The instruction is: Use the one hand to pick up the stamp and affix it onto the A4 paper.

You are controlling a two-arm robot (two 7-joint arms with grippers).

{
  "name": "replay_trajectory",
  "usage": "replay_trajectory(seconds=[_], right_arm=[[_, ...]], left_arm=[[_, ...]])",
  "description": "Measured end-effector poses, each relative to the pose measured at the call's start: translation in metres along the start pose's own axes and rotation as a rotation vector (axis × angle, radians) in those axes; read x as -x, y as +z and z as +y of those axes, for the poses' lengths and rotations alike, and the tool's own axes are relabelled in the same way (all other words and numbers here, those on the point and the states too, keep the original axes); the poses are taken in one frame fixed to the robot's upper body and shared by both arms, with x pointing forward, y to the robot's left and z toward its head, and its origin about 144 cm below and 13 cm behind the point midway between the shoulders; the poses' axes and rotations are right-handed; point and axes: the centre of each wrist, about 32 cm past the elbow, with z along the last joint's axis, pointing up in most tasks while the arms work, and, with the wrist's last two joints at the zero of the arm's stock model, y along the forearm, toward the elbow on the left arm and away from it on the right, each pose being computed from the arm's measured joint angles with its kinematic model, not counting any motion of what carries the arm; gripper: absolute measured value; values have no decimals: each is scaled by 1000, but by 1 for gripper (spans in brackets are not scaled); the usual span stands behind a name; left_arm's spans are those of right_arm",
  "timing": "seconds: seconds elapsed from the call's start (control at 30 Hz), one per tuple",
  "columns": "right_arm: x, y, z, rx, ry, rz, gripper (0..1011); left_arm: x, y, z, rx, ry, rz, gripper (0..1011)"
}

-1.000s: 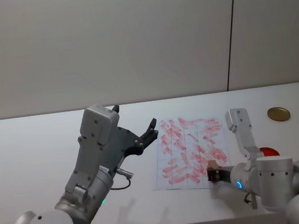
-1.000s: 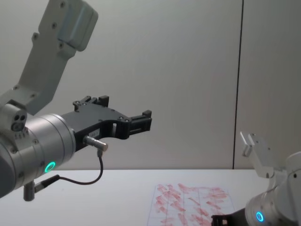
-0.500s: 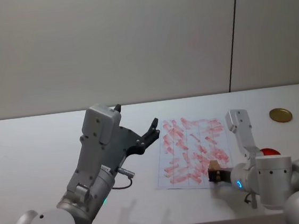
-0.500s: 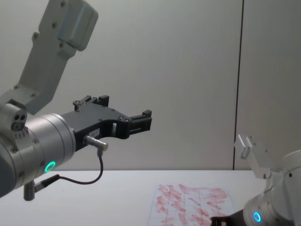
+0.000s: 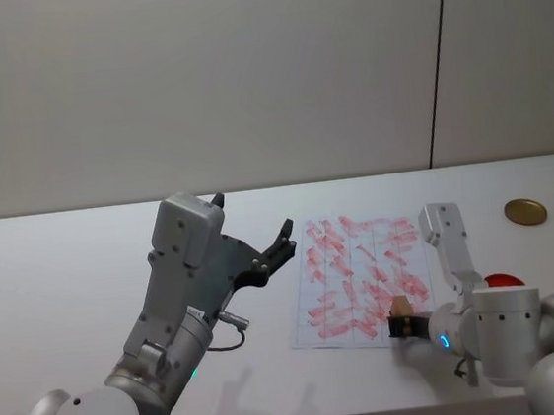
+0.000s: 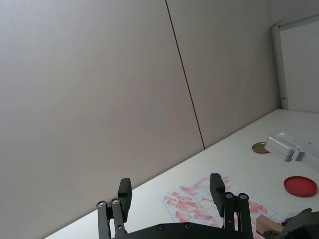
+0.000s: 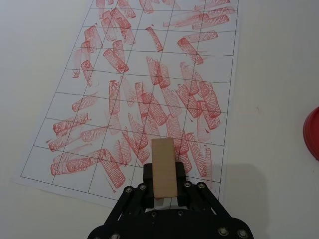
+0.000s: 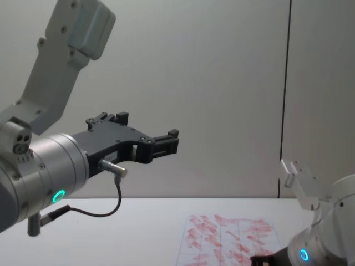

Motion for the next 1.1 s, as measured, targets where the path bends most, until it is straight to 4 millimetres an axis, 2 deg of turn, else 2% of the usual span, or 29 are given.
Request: replay_trajectory(seconds=[0.4, 0.7, 0.9, 1.1], right_arm=[[-4, 7, -18, -69, -16, 1, 218], [-8, 29, -50, -206, -21, 21, 219], [-21, 39, -68, -273, -51, 50, 219], [-38, 41, -78, -297, -98, 80, 219]], left_arm=[[0, 0, 0, 0, 0, 0, 993], [0, 0, 0, 0, 0, 0, 993], [0, 0, 0, 0, 0, 0, 993], [0, 0, 0, 0, 0, 0, 993]])
